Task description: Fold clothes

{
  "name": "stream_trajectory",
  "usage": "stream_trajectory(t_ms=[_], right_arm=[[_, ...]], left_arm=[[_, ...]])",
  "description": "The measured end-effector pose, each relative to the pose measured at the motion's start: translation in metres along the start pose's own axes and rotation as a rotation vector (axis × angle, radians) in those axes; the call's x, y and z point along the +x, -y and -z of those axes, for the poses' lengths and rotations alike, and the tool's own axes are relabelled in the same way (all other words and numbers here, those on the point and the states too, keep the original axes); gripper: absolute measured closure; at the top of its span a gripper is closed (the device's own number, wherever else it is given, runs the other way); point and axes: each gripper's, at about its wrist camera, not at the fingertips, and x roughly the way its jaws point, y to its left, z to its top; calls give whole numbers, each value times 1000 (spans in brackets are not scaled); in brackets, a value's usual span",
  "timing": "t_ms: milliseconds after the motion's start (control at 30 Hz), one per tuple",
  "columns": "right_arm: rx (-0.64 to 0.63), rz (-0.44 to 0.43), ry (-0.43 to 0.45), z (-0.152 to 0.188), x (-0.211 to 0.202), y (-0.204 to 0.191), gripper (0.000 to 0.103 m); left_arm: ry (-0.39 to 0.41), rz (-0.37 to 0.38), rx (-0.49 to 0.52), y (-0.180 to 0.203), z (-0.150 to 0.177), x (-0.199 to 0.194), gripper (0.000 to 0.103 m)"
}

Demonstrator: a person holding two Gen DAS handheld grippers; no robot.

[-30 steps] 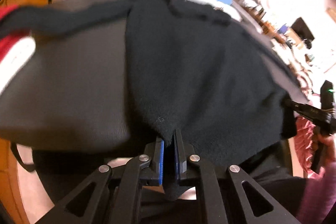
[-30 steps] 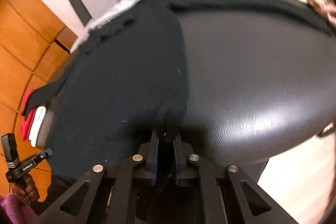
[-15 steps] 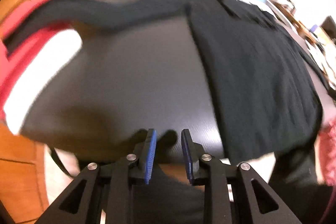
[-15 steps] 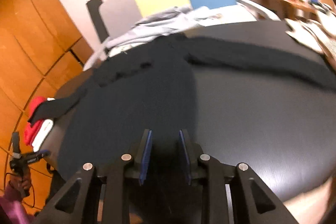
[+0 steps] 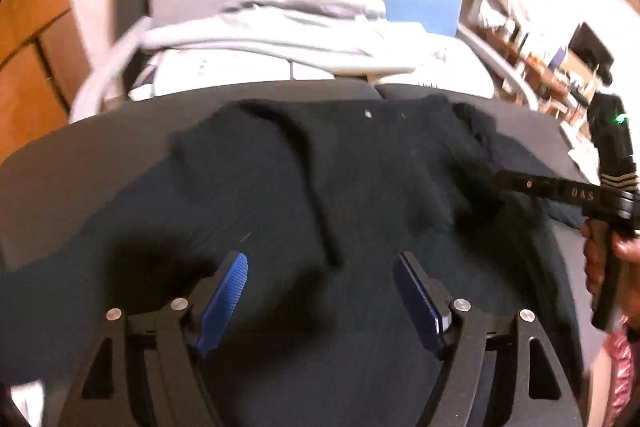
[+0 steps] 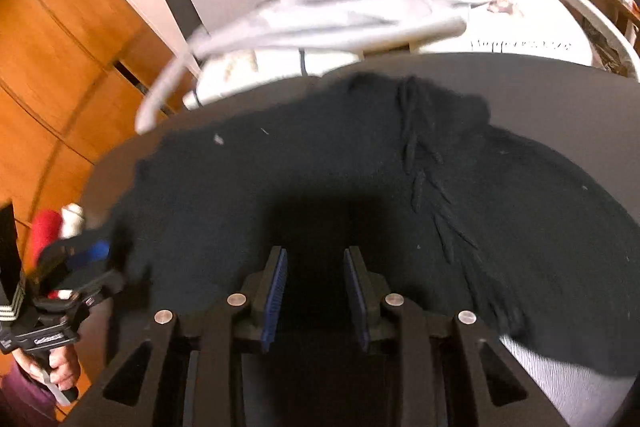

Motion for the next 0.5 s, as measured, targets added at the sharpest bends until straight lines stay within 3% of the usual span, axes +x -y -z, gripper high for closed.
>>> stream_trajectory(t_ms=[33, 67, 100, 167, 200, 233, 300, 400, 500], right_arm=[[-7, 1, -23, -6, 8, 0, 73], [-14, 2, -47, -12, 17, 0, 80], [-21, 3, -70, -18, 25, 1, 95], [-31, -43, -96, -26, 31, 1, 96], [-23, -83, -94, -33, 28, 2, 96], [-2, -122, -85, -42, 26, 3, 96], [68, -189, -45, -69, 21, 11, 97], [201, -273, 42, -115, 17, 28, 97], [320, -276, 199, -150, 15, 51, 96]], left_arm=[[-30, -24, 11, 1, -6, 13, 26], [-60, -47, 22, 2, -13, 25, 26], [-88, -47, 23, 3, -17, 35, 26], [-140, 3, 7, 2, -23, 47, 32], [-150, 31, -3, 2, -26, 50, 48], [-153, 71, -14, 2, -31, 48, 74], [-164, 133, -62, -3, -50, 47, 88], [-151, 199, -163, -18, -85, 45, 91], [-17, 231, -398, -61, -136, 35, 90]])
